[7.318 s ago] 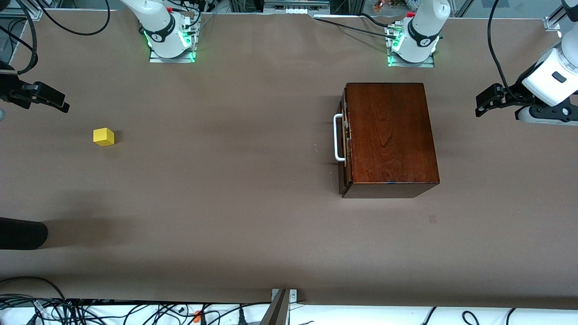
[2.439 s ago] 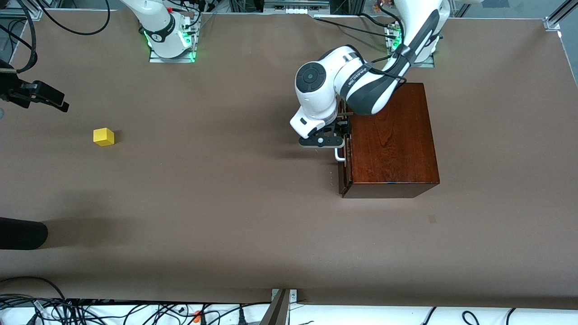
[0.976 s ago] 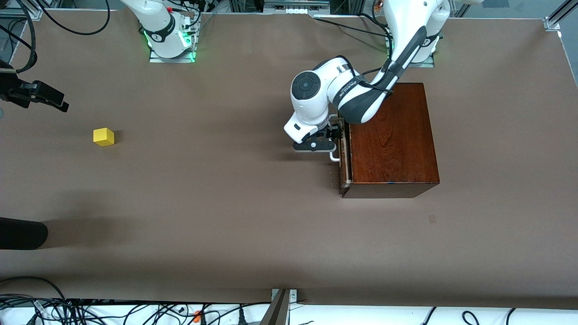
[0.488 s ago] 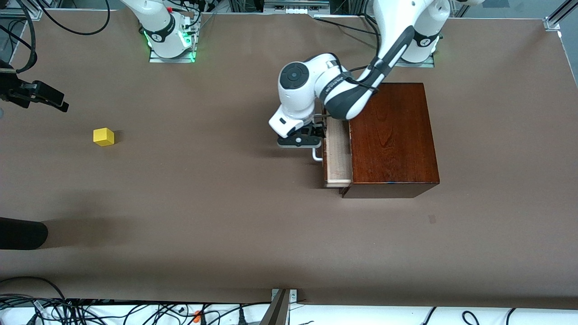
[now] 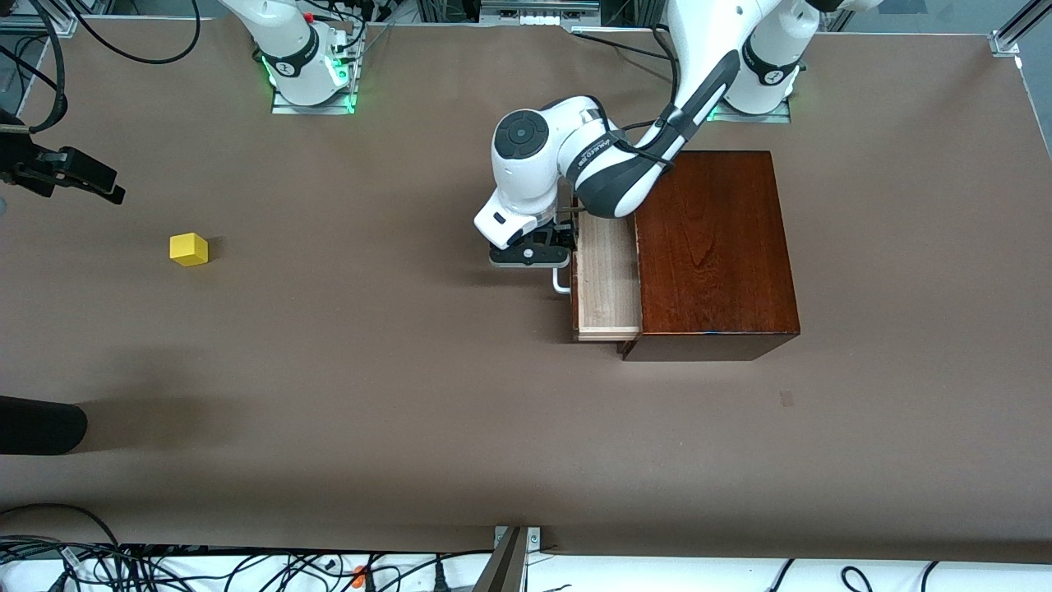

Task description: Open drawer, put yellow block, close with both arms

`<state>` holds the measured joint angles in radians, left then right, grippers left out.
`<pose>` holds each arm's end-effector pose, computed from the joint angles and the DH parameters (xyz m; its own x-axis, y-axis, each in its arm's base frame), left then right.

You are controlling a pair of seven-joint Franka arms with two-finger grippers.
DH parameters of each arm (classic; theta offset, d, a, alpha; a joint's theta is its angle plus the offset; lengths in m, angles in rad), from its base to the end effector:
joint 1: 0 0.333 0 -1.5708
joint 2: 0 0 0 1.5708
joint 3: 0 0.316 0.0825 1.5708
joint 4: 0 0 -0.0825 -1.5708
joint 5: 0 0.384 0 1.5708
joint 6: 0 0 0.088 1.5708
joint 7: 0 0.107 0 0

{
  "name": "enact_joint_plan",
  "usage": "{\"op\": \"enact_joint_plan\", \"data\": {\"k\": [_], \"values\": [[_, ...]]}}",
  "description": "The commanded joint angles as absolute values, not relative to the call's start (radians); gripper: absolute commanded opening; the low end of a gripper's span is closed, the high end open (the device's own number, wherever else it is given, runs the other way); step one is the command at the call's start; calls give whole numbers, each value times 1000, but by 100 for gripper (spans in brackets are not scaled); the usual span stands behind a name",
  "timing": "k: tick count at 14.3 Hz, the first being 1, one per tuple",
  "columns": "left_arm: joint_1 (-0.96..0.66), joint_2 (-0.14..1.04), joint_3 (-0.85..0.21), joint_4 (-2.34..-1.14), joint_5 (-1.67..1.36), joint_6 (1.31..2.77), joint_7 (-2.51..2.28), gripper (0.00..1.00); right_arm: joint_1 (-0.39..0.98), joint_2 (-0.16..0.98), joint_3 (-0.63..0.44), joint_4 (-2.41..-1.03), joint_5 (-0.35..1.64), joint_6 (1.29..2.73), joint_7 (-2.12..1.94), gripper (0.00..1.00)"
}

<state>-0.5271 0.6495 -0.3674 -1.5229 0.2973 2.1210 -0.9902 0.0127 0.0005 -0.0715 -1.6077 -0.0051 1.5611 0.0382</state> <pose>0.4828 -0.5140 0.2968 0.9996 0.0070 0.0258 0.0075 -0.9997 -0.0213 0.5514 -0.0330 0.6060 0.9942 -0.0968 -0.0469 -0.0966 -0.9953 0.0069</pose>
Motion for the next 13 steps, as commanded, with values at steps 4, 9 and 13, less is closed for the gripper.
{"op": "enact_joint_plan", "data": {"k": [4,9,13], "values": [[-535,548,-368,-1459,270,1929,-979,100,17,-17,-81,-1612,8,1554,41,100],[-482,483,-370,-1319,270,1607,-919,100,15,-40,-201,-1615,-14,1510,-128,100],[-286,417,-365,-1298,210,1509,-553,100,17,-57,-349,-1670,-18,1516,-329,100]]}}
